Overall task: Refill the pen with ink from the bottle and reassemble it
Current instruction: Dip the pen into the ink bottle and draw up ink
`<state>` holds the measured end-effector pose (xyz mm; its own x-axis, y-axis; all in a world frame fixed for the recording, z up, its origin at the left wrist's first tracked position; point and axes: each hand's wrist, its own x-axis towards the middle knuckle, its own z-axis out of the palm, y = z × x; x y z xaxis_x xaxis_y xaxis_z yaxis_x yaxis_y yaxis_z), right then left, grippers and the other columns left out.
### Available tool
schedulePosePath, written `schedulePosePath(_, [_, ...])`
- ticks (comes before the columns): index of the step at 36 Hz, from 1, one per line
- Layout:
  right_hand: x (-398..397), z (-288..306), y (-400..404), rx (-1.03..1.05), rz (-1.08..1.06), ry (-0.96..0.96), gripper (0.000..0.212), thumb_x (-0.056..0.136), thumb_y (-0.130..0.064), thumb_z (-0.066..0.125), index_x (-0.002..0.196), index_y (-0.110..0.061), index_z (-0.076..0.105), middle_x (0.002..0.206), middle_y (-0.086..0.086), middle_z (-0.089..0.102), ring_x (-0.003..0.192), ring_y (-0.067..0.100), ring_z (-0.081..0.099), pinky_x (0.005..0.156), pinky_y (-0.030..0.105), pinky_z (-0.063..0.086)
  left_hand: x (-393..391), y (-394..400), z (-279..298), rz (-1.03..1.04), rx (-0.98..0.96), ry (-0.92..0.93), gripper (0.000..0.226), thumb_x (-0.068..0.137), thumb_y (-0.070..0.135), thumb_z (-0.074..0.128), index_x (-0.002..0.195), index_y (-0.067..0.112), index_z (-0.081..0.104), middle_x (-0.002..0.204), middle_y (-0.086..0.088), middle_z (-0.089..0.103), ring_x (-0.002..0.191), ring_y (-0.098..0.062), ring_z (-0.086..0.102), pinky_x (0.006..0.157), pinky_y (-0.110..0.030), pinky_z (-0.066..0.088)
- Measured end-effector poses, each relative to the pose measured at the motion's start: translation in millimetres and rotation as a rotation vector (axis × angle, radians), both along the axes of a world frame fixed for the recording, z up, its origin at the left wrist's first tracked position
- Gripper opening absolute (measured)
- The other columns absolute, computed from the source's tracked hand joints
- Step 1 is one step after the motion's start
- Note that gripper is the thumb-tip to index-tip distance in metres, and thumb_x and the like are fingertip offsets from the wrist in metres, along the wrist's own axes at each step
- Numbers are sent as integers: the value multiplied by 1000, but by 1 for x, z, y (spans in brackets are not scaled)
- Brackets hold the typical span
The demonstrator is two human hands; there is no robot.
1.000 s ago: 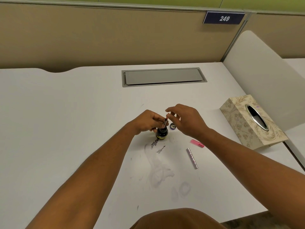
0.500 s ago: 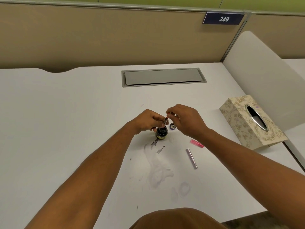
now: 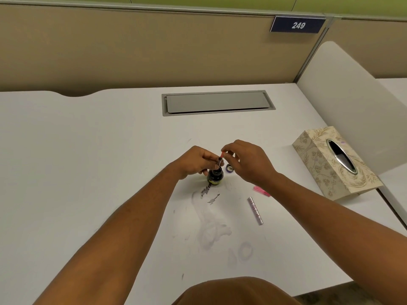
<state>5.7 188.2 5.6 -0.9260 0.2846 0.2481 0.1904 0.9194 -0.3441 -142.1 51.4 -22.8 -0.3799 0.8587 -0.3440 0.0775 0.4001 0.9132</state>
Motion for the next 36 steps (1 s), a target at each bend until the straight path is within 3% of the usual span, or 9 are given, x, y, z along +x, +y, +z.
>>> schedulePosePath(7, [-1, -1, 0, -10, -18, -8, 15, 93, -39, 60, 88, -26, 67, 78, -17, 54, 69, 5, 56, 61, 28, 47, 0, 1, -3, 17, -2, 6, 18, 87, 7, 72, 97, 20, 80, 88, 1, 77, 51, -5, 55, 56, -20, 43])
schedulePosePath(13, [0, -4, 0, -8, 6, 17, 21, 97, -30, 59, 113, -23, 70, 93, -7, 68, 76, 12, 62, 66, 31, 51, -1, 0, -5, 15, 6, -8, 20, 88, 8, 72, 106, 12, 79, 100, -3, 78, 53, -3, 55, 54, -17, 44])
schedulePosePath(16, [-1, -4, -1, -15, 7, 22, 16, 96, -28, 59, 104, -22, 71, 92, -6, 67, 75, 14, 61, 65, 32, 50, -2, 0, -7, 12, 5, -8, 20, 87, 8, 72, 106, 13, 79, 102, -4, 78, 58, -6, 56, 55, -18, 44])
schedulePosePath(22, [-3, -6, 1, -11, -41, 34, 18, 93, -39, 63, 89, -23, 69, 81, -11, 61, 68, 9, 54, 61, 30, 46, -3, 2, -9, 9, 3, 14, 20, 88, 7, 72, 107, 11, 79, 101, -6, 78, 49, -2, 54, 54, -17, 44])
schedulePosePath(29, [0, -3, 0, -27, 3, 31, 23, 96, -34, 59, 114, -23, 68, 90, -11, 67, 71, 9, 60, 66, 29, 50, -4, 2, -10, 1, -2, 3, 19, 87, 9, 73, 104, 14, 79, 99, -3, 78, 59, -9, 57, 56, -20, 44])
schedulePosePath(33, [-1, -4, 0, -12, 1, 37, 15, 96, -27, 59, 104, -21, 70, 91, -7, 68, 73, 11, 60, 65, 33, 51, -4, 2, -11, -1, 1, -18, 19, 86, 11, 74, 102, 17, 80, 103, -2, 78, 77, -20, 60, 58, -23, 45])
schedulePosePath(36, [-3, -4, 0, -13, -25, 26, 15, 95, -34, 60, 93, -22, 69, 85, -9, 65, 71, 9, 56, 64, 33, 49, -5, 3, -9, -4, -1, -7, 19, 87, 10, 73, 103, 15, 80, 103, -3, 78, 76, -18, 60, 58, -22, 45])
